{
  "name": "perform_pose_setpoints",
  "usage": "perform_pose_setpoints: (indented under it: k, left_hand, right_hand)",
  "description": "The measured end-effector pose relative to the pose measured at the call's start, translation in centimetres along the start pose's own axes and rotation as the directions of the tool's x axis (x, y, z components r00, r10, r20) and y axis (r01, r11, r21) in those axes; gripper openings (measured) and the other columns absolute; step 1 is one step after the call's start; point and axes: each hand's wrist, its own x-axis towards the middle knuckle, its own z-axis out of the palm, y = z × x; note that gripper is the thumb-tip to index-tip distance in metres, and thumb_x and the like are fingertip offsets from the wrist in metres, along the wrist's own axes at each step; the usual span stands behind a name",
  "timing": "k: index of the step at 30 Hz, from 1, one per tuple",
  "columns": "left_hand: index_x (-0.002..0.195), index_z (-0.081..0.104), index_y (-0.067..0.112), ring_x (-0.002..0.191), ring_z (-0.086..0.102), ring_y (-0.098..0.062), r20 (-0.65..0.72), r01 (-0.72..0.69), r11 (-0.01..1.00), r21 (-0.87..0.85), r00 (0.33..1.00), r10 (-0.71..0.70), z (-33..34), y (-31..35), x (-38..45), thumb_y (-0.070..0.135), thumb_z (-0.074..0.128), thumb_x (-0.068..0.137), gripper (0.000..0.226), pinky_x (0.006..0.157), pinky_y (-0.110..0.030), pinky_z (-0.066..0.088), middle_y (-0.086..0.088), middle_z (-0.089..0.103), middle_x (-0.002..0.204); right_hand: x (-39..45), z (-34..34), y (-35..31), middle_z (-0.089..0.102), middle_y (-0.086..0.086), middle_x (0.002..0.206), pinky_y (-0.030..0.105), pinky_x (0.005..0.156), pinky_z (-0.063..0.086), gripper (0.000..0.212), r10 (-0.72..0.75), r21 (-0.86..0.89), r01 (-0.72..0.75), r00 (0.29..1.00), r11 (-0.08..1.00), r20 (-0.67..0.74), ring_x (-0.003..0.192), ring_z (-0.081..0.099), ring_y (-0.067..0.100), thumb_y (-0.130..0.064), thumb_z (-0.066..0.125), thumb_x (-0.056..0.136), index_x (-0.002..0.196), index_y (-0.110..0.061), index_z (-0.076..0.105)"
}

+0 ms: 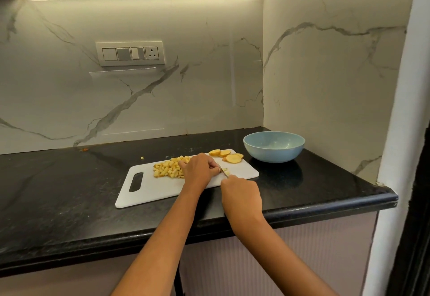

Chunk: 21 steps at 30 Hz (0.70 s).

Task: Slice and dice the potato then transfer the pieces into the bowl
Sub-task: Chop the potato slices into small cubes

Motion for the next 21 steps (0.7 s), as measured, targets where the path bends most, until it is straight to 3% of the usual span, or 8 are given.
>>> perform_pose_setpoints:
  k: [5,10,15,21]
  left_hand:
    - [0.088,0.072,0.026,0.099,0.055,-0.013,-0.029,0.002,0.999,0.053,1.0,0.0,0.1,0.2,-0.3,0.032,0.061,0.087,0.013,0.1,-0.041,0.022,0.007,0.067,0.097]
    - [0.094,0.07,0.026,0.104,0.053,-0.015,-0.088,-0.007,0.99,0.138,0.996,0.019,0.3,0.2,-0.1,0.025,0.055,0.091,0.016,0.095,-0.037,0.024,0.007,0.067,0.101]
    - [0.11,0.065,0.027,0.11,0.048,-0.017,-0.131,-0.012,0.991,0.133,0.991,0.029,0.3,0.0,0.2,0.025,0.05,0.094,0.022,0.095,-0.037,0.024,0.005,0.063,0.114]
    - [0.11,0.062,0.031,0.121,0.042,-0.016,0.175,-0.217,0.973,0.076,0.964,0.202,1.0,0.9,0.9,0.037,0.05,0.093,0.021,0.101,-0.046,0.026,0.011,0.059,0.119]
  right_hand:
    - [1.0,0.0,1.1,0.059,0.009,0.115,0.025,0.076,0.045,0.024,0.034,0.028,-0.033,0.999,0.999,-0.033,0.1,0.06,0.019,-0.01,0.042,0.099,0.12,-0.007,0.053]
    - [1.2,1.1,2.6,0.063,0.006,0.103,0.023,0.069,0.046,0.033,0.146,0.177,-0.124,0.983,0.976,-0.114,0.087,0.063,0.015,-0.016,0.044,0.098,0.131,-0.012,0.042]
    - [2.6,1.3,4.0,0.063,0.004,0.1,0.024,0.064,0.046,0.029,0.233,0.362,-0.172,0.963,0.916,-0.134,0.079,0.058,0.013,-0.02,0.045,0.098,0.126,-0.016,0.05]
    - [4.4,2.0,4.9,0.065,0.006,0.096,0.025,0.063,0.044,0.029,0.293,0.526,-0.144,0.932,0.838,-0.213,0.077,0.058,0.015,-0.024,0.039,0.1,0.121,-0.015,0.056]
